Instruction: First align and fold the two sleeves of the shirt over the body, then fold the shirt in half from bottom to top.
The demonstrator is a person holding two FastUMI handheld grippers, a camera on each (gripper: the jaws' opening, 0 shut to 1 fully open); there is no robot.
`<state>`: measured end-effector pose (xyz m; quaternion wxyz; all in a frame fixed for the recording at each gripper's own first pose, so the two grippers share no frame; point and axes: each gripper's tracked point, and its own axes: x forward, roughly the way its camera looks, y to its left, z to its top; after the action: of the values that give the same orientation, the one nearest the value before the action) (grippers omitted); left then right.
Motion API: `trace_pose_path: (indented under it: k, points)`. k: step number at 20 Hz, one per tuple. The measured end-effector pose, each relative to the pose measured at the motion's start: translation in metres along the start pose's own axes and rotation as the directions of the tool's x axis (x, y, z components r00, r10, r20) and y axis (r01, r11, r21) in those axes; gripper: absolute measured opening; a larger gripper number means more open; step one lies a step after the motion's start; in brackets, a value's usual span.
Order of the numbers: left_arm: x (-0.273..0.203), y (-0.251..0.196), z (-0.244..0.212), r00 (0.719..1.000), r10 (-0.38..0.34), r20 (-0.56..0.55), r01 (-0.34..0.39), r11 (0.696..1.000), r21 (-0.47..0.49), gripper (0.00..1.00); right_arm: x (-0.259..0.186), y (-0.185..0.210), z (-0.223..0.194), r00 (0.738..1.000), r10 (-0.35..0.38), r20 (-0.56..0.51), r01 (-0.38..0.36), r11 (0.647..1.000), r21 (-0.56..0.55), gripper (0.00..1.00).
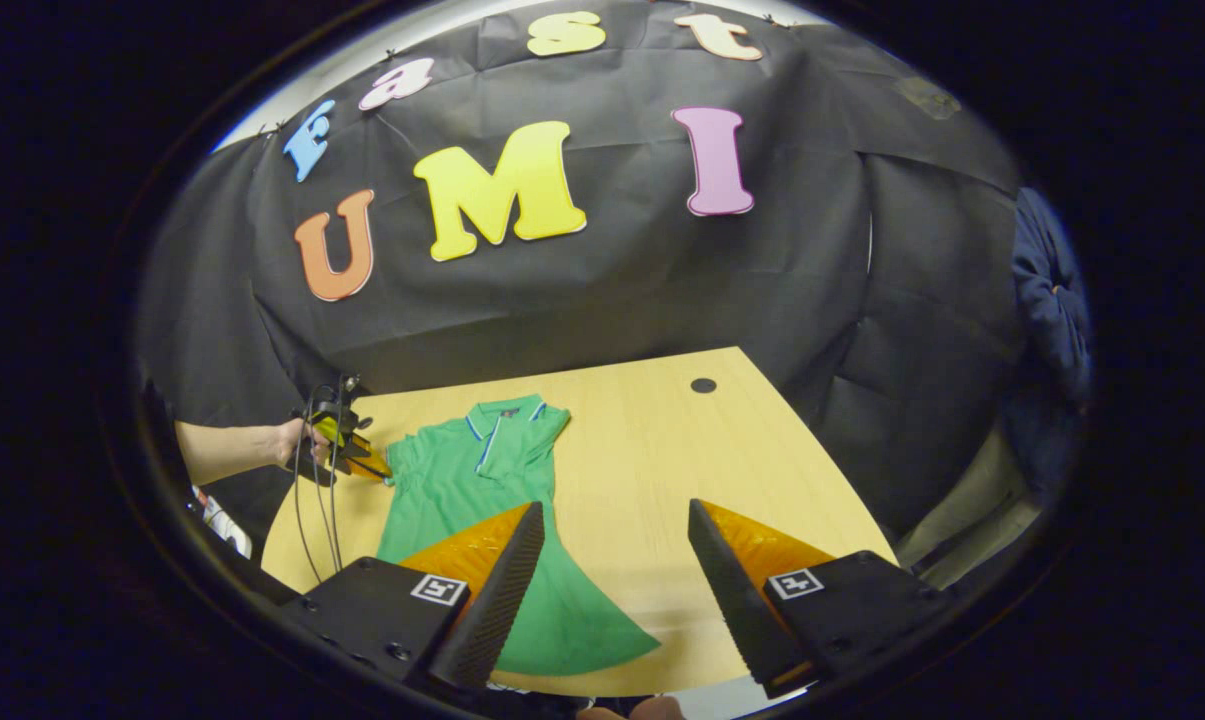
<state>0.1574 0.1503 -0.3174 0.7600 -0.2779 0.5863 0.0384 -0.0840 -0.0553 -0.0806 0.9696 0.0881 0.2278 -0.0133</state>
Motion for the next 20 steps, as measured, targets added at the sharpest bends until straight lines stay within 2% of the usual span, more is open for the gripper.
trace_pose_path:
  k: [7,12,13,14,15,17,19,20]
  points:
    - [-0.028,-0.012,0.013,0.996,-0.032,0.080,0.025,0.995,0.092,0.03,0.000,0.007,0.001,0.999,0.036,0.008,-0.036,0.999,0.004,0.82]
    - [-0.031,-0.004,0.009,0.997,-0.018,0.074,0.014,0.999,0.045,0.03,-0.005,0.007,-0.001,0.999,0.043,0.011,-0.043,0.999,-0.004,0.82]
    - [-0.030,-0.003,0.009,0.997,-0.017,0.072,0.015,0.999,0.032,0.09,-0.006,0.005,0.001,0.999,0.041,0.016,-0.041,0.999,-0.001,0.82]
    - [-0.030,-0.003,0.007,0.998,-0.019,0.066,0.018,1.000,0.020,0.09,-0.007,0.005,0.000,0.999,0.042,0.015,-0.042,0.999,0.004,0.82]
    - [-0.030,0.000,0.005,0.998,-0.007,0.059,0.007,1.000,0.009,0.03,-0.008,0.005,-0.002,0.999,0.041,0.013,-0.041,0.999,0.007,0.82]
    - [-0.029,0.002,0.007,0.998,0.000,0.061,0.000,1.000,-0.005,0.03,-0.009,0.003,-0.004,0.999,0.042,0.008,-0.042,0.999,0.010,0.82]
    - [-0.023,0.001,0.003,0.998,0.005,0.055,-0.005,1.000,0.006,0.10,-0.010,0.003,-0.004,0.999,0.039,0.013,-0.039,0.999,0.007,0.82]
    - [-0.024,0.002,0.005,0.999,0.003,0.051,-0.004,1.000,0.013,0.25,-0.009,0.002,-0.005,0.999,0.036,0.011,-0.036,0.999,0.004,0.82]
